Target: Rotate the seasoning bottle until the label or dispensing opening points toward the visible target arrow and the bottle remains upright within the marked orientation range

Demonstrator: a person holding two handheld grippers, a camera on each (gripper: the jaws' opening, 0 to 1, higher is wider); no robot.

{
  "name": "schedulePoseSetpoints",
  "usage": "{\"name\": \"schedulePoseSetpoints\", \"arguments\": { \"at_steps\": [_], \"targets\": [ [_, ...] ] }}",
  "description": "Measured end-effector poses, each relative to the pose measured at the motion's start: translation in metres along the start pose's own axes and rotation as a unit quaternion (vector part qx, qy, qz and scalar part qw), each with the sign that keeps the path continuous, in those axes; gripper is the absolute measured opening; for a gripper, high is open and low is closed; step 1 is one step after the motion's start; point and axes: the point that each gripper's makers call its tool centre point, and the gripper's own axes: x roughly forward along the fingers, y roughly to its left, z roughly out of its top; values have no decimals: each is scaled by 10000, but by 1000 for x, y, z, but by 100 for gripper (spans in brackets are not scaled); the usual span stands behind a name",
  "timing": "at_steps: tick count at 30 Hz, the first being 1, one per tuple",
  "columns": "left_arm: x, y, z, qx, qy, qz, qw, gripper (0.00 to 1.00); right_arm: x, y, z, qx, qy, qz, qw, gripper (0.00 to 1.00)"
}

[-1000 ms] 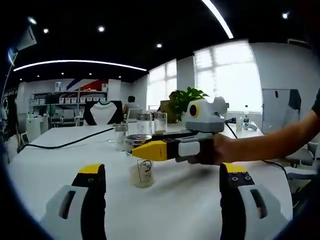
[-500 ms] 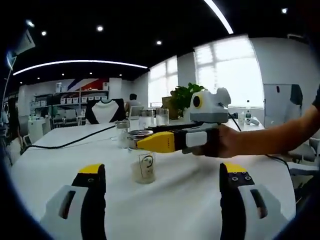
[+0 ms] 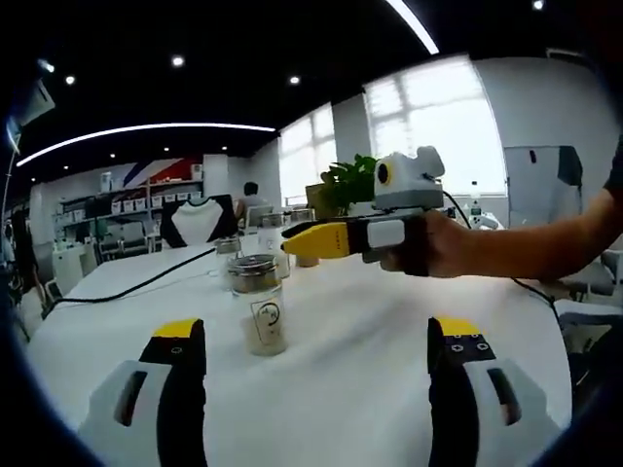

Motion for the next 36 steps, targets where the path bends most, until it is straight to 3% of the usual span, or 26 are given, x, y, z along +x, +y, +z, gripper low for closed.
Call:
{"name": "schedulePoseSetpoints", "arguments": {
  "at_steps": [9, 21, 26, 36],
  "targets": [
    [-4, -9, 0, -133, -83, -29, 9999, 100, 2, -24, -6, -66, 85, -494, 9987, 58],
    [-9, -12, -4, 5, -60, 85, 9999, 100, 22, -46, -19, -429, 385, -1051, 9928, 48],
    [-11, -11, -5, 155, -69, 234, 9996, 100, 35, -51, -24, -476, 505, -1170, 9907, 52],
    [-8, -13, -4, 180, -34, 206, 9996, 100, 45, -82, -33, -631, 585, -1546, 9842, 45]
  ]
}}
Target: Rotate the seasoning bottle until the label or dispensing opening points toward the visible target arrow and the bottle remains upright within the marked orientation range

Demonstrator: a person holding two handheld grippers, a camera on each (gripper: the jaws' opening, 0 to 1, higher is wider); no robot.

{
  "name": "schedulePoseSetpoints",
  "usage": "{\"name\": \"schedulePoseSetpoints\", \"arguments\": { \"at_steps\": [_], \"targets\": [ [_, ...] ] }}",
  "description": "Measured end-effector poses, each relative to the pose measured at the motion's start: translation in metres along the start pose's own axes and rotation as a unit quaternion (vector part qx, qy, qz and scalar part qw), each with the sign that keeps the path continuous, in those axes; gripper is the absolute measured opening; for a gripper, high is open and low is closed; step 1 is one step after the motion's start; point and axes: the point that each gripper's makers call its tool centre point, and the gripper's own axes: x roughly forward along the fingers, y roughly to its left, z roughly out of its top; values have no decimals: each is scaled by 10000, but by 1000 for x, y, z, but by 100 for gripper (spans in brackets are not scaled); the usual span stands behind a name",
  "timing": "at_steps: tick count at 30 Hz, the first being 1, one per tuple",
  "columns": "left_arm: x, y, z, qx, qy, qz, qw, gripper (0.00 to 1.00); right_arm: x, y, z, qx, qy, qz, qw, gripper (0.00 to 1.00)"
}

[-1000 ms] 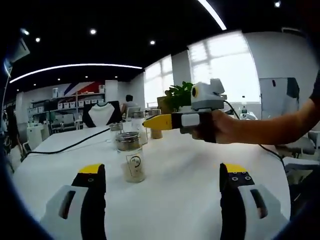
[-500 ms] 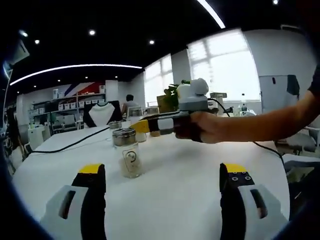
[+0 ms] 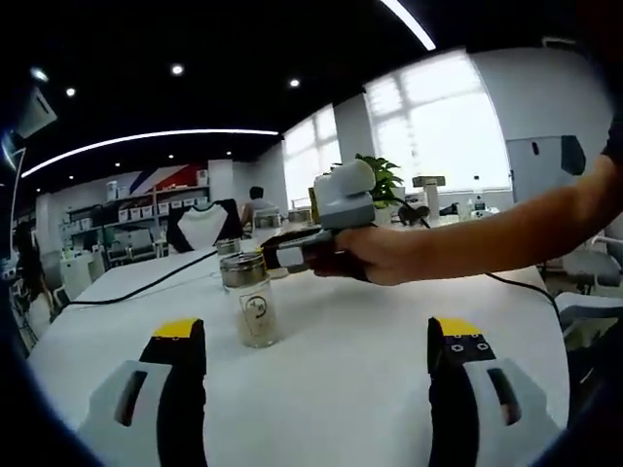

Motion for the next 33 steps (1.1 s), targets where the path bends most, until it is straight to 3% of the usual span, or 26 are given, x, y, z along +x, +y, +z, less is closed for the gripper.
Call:
{"name": "schedulePoseSetpoints", "arguments": {
  "at_steps": [4, 10, 14, 28, 33],
  "targets": [
    [-1, 3, 1, 19, 3, 68, 10000, 100, 9, -9, -2, -62, -11, -150, 9999, 39],
    [-6, 7, 5, -204, -145, 319, 9992, 100, 18, -19, -1, 48, -92, -315, 9995, 38],
    [-8, 6, 2, -201, -98, 384, 9990, 100, 26, -21, 1, -392, -91, -341, 9986, 38],
    [4, 4, -2, -195, -72, 328, 9992, 100, 50, -30, 13, -429, -216, -712, 9963, 38],
    [5, 1, -3, -19, -44, 334, 9994, 100, 59, -31, 17, -737, -90, -918, 9930, 38]
  ]
}}
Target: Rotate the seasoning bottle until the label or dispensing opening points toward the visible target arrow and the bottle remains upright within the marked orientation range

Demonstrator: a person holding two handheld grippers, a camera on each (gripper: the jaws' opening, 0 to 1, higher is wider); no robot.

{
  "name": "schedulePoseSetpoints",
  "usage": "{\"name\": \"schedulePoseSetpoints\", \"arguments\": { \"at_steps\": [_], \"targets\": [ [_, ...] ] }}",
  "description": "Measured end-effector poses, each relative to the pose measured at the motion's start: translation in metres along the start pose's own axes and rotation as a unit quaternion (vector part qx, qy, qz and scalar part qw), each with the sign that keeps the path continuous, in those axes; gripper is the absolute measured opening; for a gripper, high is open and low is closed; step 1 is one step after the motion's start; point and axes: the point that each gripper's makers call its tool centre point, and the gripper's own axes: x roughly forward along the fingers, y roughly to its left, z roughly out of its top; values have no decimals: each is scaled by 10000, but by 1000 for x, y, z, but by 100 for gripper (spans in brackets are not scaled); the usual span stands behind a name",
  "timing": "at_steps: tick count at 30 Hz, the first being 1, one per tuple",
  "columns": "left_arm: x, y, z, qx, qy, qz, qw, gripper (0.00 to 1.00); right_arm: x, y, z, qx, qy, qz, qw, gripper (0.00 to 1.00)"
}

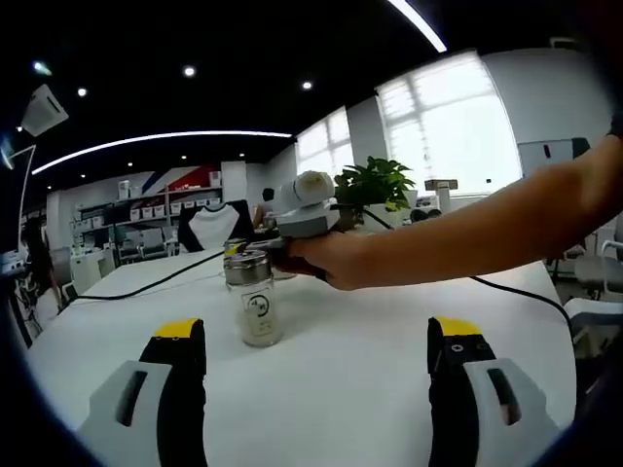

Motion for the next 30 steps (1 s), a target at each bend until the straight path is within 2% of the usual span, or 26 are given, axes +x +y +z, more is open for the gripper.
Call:
{"name": "schedulePoseSetpoints", "arguments": {
  "at_steps": [5, 9, 13, 15, 21, 22, 26, 30],
  "targets": [
    [-1, -1, 2, -79, -60, -37, 9999, 100, 5, 0, -1, -65, 64, -139, 9999, 38],
    [0, -3, 3, -36, -99, -65, 9999, 100, 8, -5, -11, 181, 195, -343, 9991, 36],
    [0, -6, 3, 135, -83, -76, 9998, 100, 12, -6, -13, 214, 229, -364, 9988, 36],
    [0, -4, 4, 146, -97, -74, 9998, 100, 15, -8, -10, 345, 204, -379, 9985, 36],
    [0, -2, 3, 73, -111, -62, 9999, 100, 24, -10, -12, 312, 259, -403, 9984, 33],
    [0, -1, 2, 221, -73, -5, 9997, 100, 25, -7, -11, 349, 250, -370, 9984, 33],
    [0, -4, 2, 174, -68, -74, 9998, 100, 25, -5, -10, 547, 273, -297, 9977, 32],
    [0, -4, 2, 257, -78, -37, 9996, 100, 21, -3, -8, 523, 266, -291, 9979, 31]
  ]
}}
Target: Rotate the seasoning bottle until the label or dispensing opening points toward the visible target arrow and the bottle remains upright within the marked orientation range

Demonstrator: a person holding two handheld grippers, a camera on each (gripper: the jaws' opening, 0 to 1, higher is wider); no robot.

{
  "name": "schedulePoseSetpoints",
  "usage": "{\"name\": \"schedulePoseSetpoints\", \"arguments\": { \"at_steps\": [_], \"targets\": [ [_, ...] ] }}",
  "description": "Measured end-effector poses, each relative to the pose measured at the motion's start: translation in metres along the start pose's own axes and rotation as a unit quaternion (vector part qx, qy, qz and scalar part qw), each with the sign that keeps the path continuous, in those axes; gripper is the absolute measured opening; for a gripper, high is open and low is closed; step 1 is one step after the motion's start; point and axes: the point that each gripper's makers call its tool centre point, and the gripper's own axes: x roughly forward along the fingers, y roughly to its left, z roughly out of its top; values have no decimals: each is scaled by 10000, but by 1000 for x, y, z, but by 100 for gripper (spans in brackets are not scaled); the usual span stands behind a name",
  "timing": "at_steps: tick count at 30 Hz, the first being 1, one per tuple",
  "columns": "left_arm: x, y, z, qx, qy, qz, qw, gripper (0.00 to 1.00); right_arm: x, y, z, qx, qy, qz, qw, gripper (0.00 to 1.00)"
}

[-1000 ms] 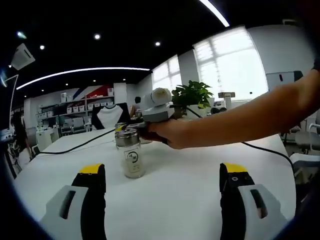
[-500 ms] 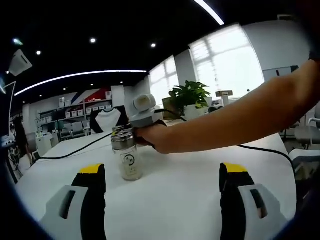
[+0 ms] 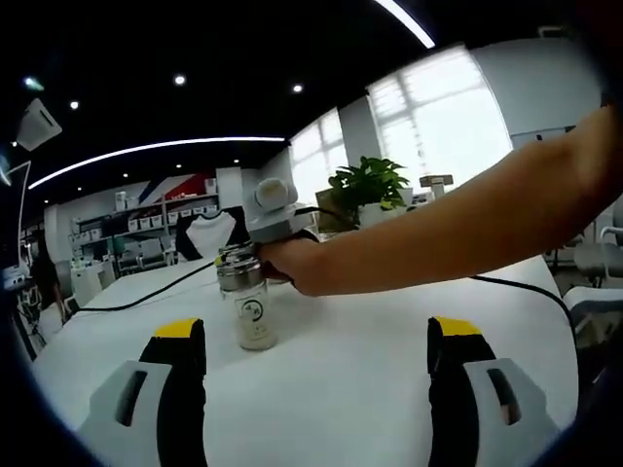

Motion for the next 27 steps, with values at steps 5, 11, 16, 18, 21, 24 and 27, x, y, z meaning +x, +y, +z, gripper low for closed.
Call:
{"name": "schedulePoseSetpoints", "arguments": {
  "at_steps": [5, 11, 16, 18, 21, 24, 27],
  "targets": [
    [1, -2, -1, 14, 26, -35, 10000, 100, -11, 5, 16, 257, -225, 254, 9991, 31],
    [1, -2, -1, 11, 38, -22, 10000, 100, -21, 14, 31, 122, -299, 582, 9978, 31],
    [1, 0, -1, -13, 31, 6, 10000, 100, -37, 22, 34, 40, -275, 760, 9967, 31],
    [0, -1, -2, -13, 35, 1, 10000, 100, -45, 24, 35, 126, -259, 826, 9962, 31],
    [1, -3, -4, 29, 83, -55, 9999, 100, -59, 24, 37, 381, -275, 857, 9952, 31],
    [1, -4, -5, 5, 112, -83, 9999, 100, -72, 23, 39, 596, -312, 911, 9936, 31],
    [1, -4, -6, -50, 127, -88, 9999, 100, -87, 20, 40, 728, -304, 898, 9928, 31]
  ]
}}
